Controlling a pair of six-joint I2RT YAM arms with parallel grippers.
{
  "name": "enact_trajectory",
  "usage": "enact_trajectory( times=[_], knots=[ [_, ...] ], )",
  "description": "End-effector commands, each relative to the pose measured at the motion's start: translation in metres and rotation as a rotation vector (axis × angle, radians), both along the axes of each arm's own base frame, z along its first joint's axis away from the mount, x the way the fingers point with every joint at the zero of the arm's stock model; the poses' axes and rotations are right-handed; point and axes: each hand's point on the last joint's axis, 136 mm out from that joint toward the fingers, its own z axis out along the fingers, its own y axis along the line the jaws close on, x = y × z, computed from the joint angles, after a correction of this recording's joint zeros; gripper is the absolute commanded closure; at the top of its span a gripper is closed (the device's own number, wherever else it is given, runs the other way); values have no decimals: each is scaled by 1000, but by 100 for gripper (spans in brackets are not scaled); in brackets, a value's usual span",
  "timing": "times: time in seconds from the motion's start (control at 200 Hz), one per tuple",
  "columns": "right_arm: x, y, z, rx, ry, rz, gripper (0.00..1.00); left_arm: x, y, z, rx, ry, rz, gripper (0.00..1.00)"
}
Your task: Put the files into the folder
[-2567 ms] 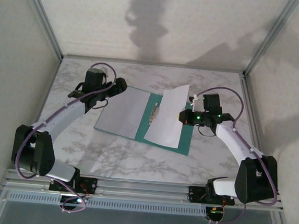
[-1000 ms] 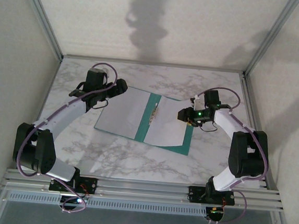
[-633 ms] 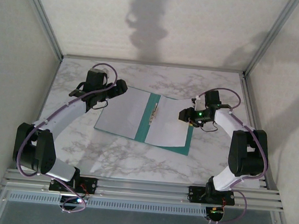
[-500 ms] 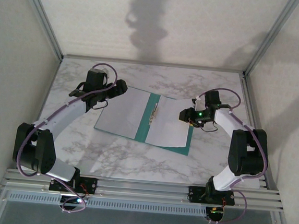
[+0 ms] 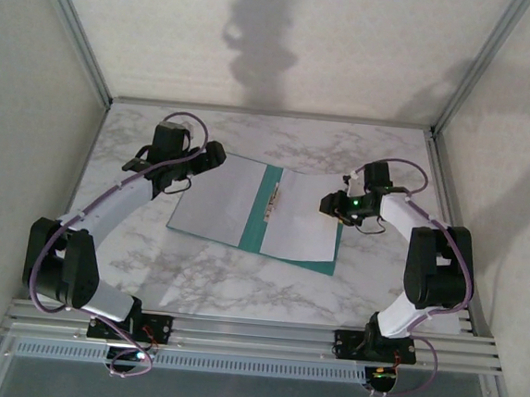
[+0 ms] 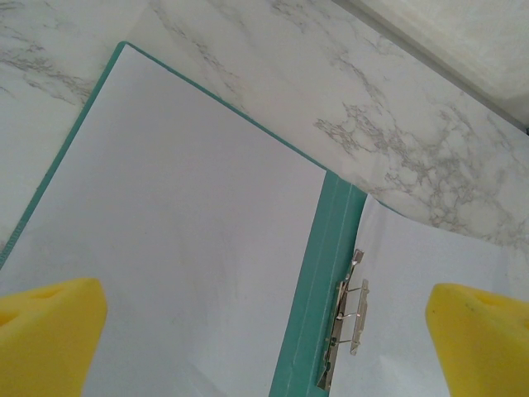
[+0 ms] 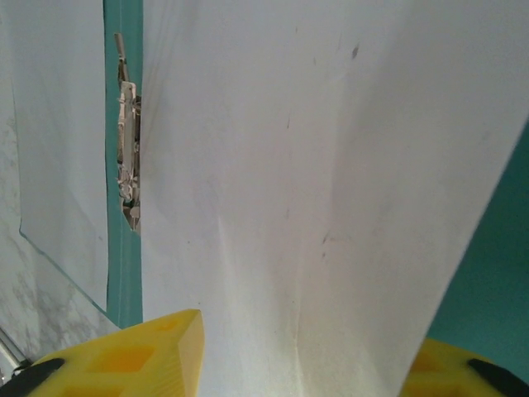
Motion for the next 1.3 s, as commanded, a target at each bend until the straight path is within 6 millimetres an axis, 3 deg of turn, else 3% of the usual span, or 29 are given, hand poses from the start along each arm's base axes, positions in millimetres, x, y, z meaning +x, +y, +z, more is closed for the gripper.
enact_trajectory(
  times=[0.0, 0.34, 1.292],
  knots=[
    [0, -4, -7, 0, 12, -41, 59, 1, 1, 4, 29, -12, -2, 1],
    [-4, -6, -12, -6, 22, -54, 64, 1, 0, 1, 31, -5, -4, 1],
    [-8, -18, -9, -82, 6, -60, 54, -2, 0, 1, 30, -2, -7, 1]
  ],
)
